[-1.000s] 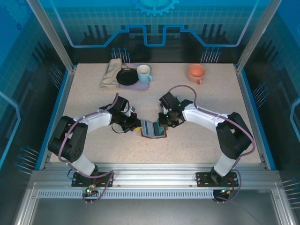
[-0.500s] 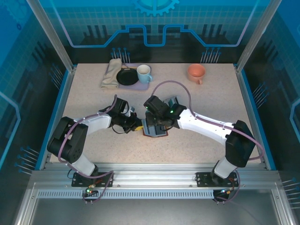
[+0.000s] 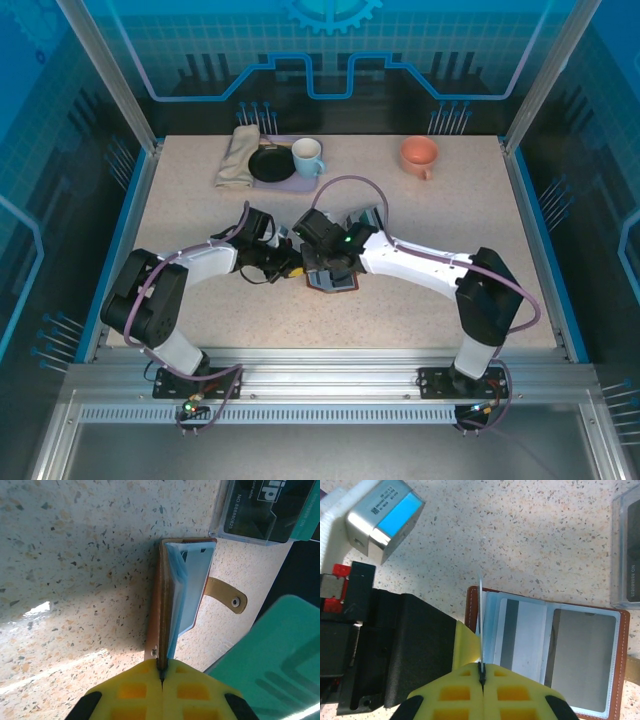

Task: Put the credit cards into the card holder
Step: Flip over the card slot in the card holder.

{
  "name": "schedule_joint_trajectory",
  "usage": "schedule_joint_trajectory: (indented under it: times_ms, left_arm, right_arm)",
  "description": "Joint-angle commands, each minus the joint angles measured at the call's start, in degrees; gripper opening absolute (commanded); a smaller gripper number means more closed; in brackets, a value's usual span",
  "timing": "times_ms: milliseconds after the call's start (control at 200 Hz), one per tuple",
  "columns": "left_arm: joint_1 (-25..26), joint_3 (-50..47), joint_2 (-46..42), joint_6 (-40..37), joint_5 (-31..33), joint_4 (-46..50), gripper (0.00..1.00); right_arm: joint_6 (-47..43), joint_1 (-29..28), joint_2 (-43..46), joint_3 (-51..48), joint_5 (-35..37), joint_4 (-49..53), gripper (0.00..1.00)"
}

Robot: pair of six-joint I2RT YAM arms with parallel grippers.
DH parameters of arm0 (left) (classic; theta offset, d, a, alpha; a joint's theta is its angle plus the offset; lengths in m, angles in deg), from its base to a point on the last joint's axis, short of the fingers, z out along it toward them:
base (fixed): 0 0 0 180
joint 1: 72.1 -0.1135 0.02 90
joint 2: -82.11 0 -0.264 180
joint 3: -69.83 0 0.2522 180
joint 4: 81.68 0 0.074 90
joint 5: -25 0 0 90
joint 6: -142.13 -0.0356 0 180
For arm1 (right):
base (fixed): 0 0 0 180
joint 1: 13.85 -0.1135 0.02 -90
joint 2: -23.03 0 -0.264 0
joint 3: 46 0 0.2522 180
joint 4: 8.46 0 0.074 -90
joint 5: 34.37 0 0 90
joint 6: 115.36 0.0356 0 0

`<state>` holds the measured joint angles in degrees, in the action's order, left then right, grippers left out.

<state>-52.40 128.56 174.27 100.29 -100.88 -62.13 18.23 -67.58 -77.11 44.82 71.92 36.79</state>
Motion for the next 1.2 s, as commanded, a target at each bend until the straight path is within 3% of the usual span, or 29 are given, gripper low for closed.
schedule_joint_trajectory:
  times_ms: [0, 725, 850, 995, 1195]
  left_arm:
    - [-0.4, -0.7, -1.5, 0.9, -2.0, -0.9, 0.0]
    - [-0.4, 0.3, -1.3, -2.0, -0.3, 3.0, 0.0]
    - [-0.4, 1.2, -0.4, -4.5, 1.2, 5.7, 0.02]
    - [-0.4, 2.0, 1.5, -6.8, 2.2, 7.5, 0.06]
    - [-0.4, 3.3, 4.1, -9.6, 3.1, 9.7, 0.12]
  right_arm:
    - [1.1, -1.1, -1.9, 2.1, 1.0, 0.6, 0.0]
    - [0.2, -0.7, -0.6, 2.8, 10.0, 9.3, 0.01]
    - [0.2, 1.4, 1.0, -0.4, 8.3, 8.9, 0.01]
    - [0.2, 5.3, 2.0, -6.8, 0.0, 4.4, 0.01]
    - [-0.6, 7.2, 2.1, -8.2, -5.4, 2.5, 0.01]
